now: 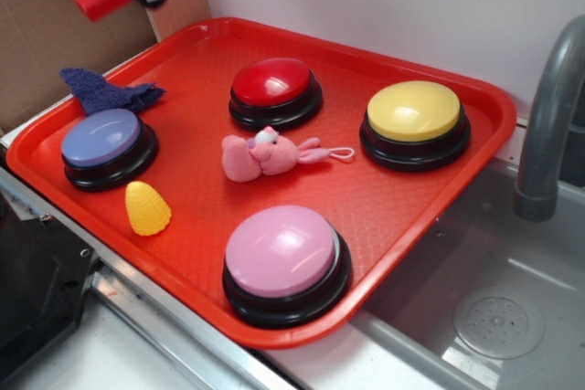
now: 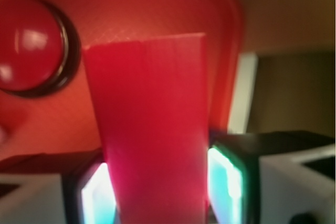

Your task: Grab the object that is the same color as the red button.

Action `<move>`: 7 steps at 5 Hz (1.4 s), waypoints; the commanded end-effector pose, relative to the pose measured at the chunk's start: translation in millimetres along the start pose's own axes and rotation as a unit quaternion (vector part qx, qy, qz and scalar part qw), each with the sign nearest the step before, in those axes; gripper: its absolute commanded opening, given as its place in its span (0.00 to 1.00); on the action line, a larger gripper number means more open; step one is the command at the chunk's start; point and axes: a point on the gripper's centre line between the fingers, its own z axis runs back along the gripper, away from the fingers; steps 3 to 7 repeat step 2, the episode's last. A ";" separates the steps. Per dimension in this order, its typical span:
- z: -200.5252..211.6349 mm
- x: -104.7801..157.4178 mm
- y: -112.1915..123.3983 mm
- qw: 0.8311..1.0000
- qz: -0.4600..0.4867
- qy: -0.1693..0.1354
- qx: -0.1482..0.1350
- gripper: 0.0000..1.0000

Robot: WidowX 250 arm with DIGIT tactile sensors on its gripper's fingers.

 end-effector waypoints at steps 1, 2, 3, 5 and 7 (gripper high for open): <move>62.0 -1.0 -55.8 0.986 0.164 -0.043 0.001 0.00; 60.6 -7.1 -67.0 0.988 0.132 -0.076 0.013 0.00; 60.6 -7.1 -67.0 0.988 0.132 -0.076 0.013 0.00; 60.6 -7.1 -67.0 0.988 0.132 -0.076 0.013 0.00; 60.6 -7.1 -67.0 0.988 0.132 -0.076 0.013 0.00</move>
